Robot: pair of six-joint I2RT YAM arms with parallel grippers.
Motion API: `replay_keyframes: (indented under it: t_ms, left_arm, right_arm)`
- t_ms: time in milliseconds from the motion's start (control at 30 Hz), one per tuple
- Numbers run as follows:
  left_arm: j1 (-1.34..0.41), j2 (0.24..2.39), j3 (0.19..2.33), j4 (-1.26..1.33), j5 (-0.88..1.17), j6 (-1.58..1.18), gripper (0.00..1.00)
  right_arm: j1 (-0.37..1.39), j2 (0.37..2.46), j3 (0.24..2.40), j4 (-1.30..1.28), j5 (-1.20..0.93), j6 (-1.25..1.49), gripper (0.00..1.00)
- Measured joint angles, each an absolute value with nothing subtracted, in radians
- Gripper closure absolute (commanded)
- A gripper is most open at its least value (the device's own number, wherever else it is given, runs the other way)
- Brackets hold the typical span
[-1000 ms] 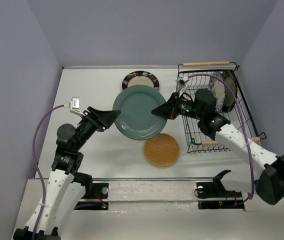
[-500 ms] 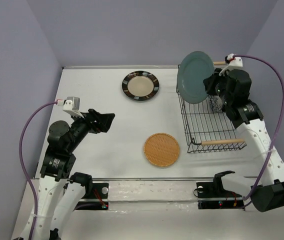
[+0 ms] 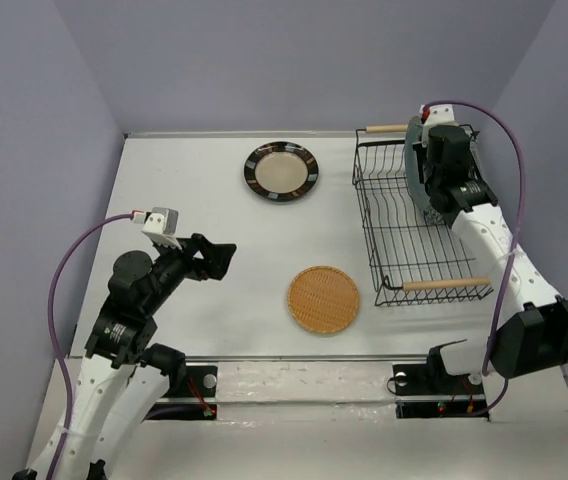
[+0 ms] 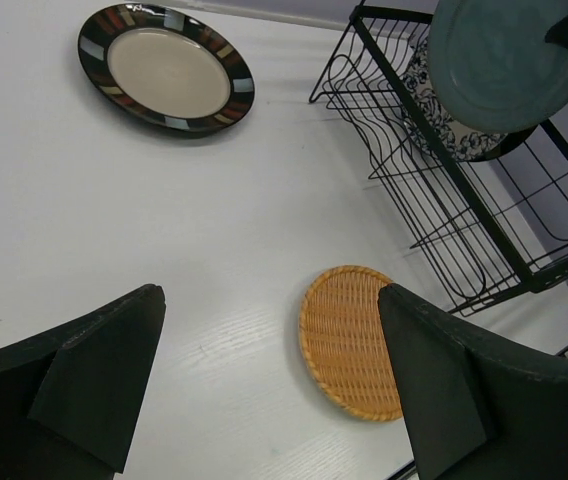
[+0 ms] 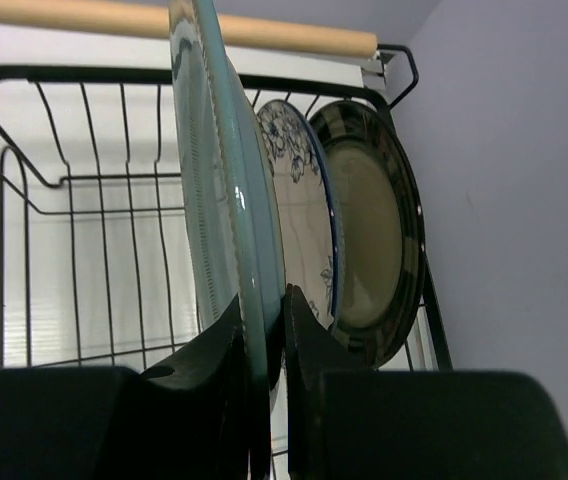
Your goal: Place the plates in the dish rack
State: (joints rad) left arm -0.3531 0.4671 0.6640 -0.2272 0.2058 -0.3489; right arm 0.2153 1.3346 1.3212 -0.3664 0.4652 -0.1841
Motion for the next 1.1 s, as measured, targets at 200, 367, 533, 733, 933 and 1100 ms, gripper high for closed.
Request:
replay_keyframes:
  t_ms: [200, 367, 533, 733, 933, 1100]
  left_arm:
    - [-0.379, 0.456, 0.664, -0.224, 0.188, -0.348, 0.01]
    - [-0.387, 0.454, 0.664, -0.225, 0.179, -0.348, 0.01]
    - [-0.387, 0.448, 0.664, -0.224, 0.176, -0.348, 0.01]
    - [-0.387, 0.448, 0.664, -0.224, 0.175, -0.348, 0.01]
    - [-0.392, 0.448, 0.664, -0.224, 0.175, -0.348, 0.01]
    - [-0.393, 0.449, 0.664, -0.224, 0.175, -0.348, 0.01]
  right_arm:
    - [0.172, 1.429, 1.321, -0.351, 0.458, -0.216, 0.93]
    - [0.109, 1.485, 1.320, -0.324, 0.427, -0.207, 0.93]
    - [0.073, 1.496, 1.275, -0.283, 0.384, -0.183, 0.93]
    - [0.068, 1.504, 1.234, -0.248, 0.350, -0.165, 0.93]
    - [0.064, 1.509, 1.210, -0.227, 0.325, -0.160, 0.93]
    - [0.064, 1.505, 1.187, -0.213, 0.334, -0.153, 0.93]
